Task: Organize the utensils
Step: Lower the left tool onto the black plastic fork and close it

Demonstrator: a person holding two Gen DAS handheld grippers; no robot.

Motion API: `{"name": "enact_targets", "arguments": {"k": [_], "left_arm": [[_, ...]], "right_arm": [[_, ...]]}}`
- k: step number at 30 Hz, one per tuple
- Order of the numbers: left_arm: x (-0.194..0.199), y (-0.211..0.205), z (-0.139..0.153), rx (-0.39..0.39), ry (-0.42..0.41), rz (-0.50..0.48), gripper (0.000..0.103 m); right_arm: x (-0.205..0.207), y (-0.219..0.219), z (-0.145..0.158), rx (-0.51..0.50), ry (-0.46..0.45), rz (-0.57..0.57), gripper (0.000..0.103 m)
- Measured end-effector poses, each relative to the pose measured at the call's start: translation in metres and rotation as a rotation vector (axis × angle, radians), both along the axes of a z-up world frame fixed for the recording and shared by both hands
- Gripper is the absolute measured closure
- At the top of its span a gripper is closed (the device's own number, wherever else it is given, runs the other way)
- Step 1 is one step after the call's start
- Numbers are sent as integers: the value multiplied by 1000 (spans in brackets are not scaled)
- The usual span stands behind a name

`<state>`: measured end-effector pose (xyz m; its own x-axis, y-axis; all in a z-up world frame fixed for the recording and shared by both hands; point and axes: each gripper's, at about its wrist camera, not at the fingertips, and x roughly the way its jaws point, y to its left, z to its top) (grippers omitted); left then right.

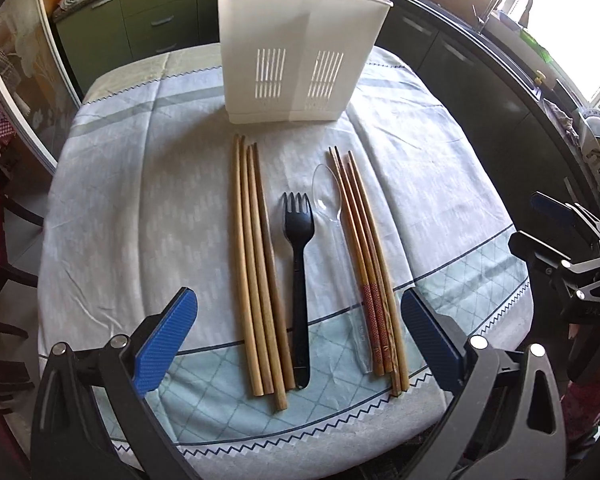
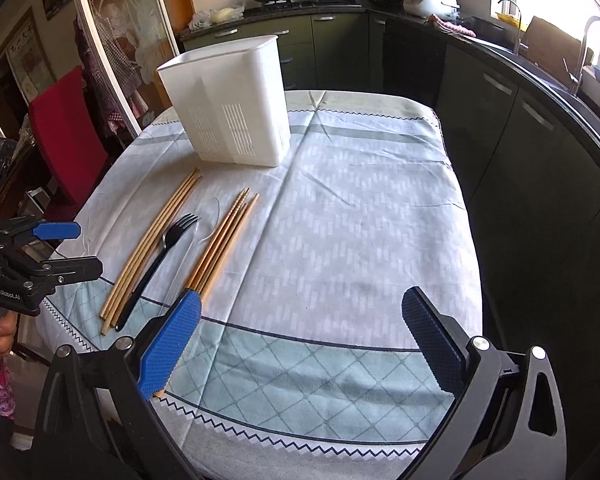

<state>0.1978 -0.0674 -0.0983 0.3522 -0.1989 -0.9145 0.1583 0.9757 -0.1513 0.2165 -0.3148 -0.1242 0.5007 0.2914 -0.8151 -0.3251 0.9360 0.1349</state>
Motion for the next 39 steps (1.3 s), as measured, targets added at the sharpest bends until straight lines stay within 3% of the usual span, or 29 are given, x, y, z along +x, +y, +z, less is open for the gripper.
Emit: {"name": "enact_targets", "arguments": {"k": [1, 5, 9, 11, 21, 30, 35, 39], "left_arm": [[6, -4, -3, -2, 17, -6, 8], [22, -20, -16, 16, 83, -37, 38], [32, -27, -31, 22, 139, -47, 49], [36, -29, -36, 27, 157, -48, 60], [57, -39, -55, 106, 179, -47, 63], [68, -43, -60, 141, 157, -47, 91], [69, -32, -58, 96, 134, -29, 94], [59, -18, -37, 51, 64, -25, 94]], "right_arm": [[4, -3, 0, 9, 12, -1, 4], [14, -13, 0, 27, 40, -22, 4], [19, -22, -2, 49, 51, -43, 4], [20, -25, -2, 53, 44, -51, 4], [12, -19, 0, 45, 32, -10, 4], [13, -19, 1, 60, 52, -15, 4], [13, -16, 2, 43, 54, -47, 4], [9, -8, 14, -5, -23, -64, 4]]}}
